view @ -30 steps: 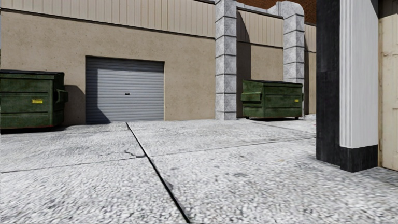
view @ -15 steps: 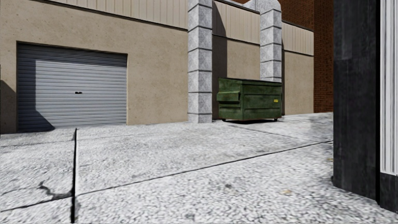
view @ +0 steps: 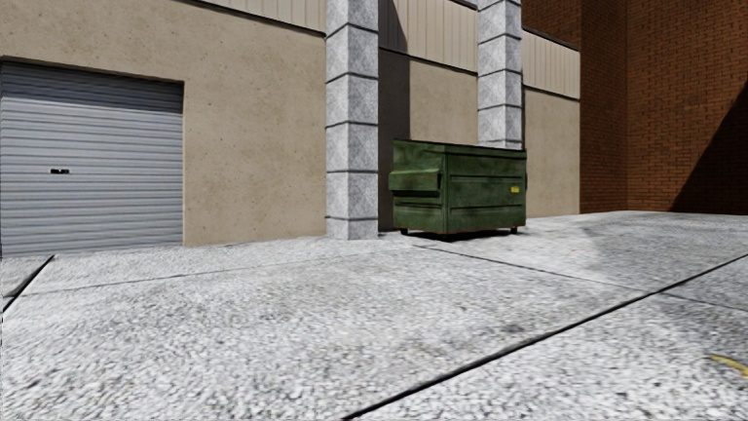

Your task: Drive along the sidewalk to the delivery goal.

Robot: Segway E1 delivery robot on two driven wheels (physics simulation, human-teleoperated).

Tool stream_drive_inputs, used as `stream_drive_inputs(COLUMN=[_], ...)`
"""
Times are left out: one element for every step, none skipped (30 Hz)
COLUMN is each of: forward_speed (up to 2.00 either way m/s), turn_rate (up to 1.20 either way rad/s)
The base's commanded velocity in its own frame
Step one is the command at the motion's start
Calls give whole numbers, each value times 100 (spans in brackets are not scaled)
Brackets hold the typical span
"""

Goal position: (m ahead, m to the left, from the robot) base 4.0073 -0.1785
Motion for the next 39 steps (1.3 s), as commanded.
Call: stream_drive_inputs(forward_speed=[200, 200, 200, 200, 200, 200, 200, 200, 200, 200, 200, 200, 200, 199, 187, 187, 171, 155, 142, 142, 136, 131, 129, 129, 129, 129, 128, 128, 128, 128, 127, 127, 127, 127, 127, 127, 127, 127, 127], turn_rate=[0, 0, 0, 0, 0, 0, 0, 0, 0, 0, 0, 0, -10, -18, -23, -23, -26, -27, -28, -28, -29, -30, -31, -32, -32, -37, -39, -39, -39, -40, -40, -40, -40, -40, -40, -40, -40, -40, -40])
